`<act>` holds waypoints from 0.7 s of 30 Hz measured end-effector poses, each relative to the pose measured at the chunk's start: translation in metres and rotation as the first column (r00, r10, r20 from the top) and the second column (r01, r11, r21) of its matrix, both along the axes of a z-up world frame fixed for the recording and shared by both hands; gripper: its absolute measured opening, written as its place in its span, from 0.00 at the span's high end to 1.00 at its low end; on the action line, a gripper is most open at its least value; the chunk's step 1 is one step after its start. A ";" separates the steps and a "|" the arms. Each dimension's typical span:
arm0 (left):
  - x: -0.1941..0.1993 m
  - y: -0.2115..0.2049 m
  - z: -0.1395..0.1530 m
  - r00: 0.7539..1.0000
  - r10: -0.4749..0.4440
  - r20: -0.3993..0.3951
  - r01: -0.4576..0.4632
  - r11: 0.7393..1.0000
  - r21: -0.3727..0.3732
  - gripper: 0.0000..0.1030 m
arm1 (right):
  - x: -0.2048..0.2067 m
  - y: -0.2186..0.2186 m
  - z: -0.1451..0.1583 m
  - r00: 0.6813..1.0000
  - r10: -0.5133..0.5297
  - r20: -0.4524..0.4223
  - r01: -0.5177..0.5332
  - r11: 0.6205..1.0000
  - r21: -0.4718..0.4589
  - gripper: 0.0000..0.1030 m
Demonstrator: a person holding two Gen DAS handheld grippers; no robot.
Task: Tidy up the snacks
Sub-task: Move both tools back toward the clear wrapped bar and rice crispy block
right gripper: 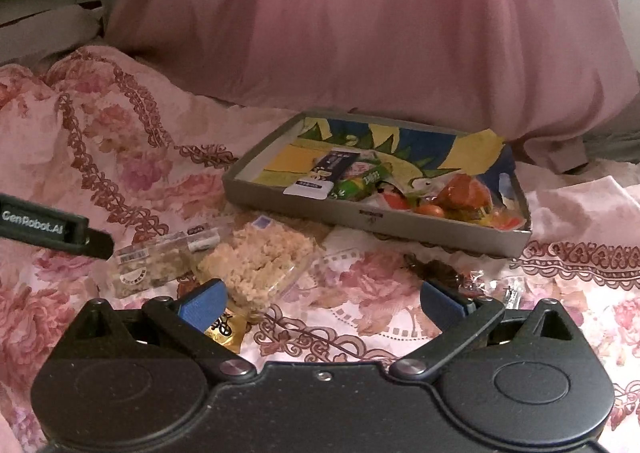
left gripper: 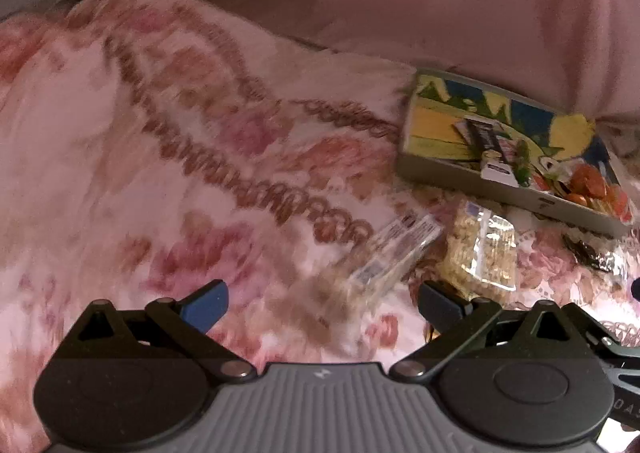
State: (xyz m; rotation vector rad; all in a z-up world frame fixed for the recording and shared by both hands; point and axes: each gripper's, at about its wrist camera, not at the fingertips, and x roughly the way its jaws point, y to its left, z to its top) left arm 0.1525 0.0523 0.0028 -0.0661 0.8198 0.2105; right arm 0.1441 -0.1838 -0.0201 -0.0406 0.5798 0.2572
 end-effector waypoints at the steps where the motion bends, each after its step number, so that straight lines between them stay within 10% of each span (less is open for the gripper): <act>1: 0.004 -0.001 0.001 1.000 -0.022 0.003 0.022 1.000 0.016 0.00 | 0.001 0.001 0.000 1.000 -0.002 -0.001 0.002 1.000 0.003 0.00; 21: 0.047 -0.001 -0.009 0.975 -0.222 0.026 0.218 0.969 0.116 0.00 | 0.025 0.010 -0.013 0.999 -0.031 -0.026 0.031 0.999 -0.010 0.00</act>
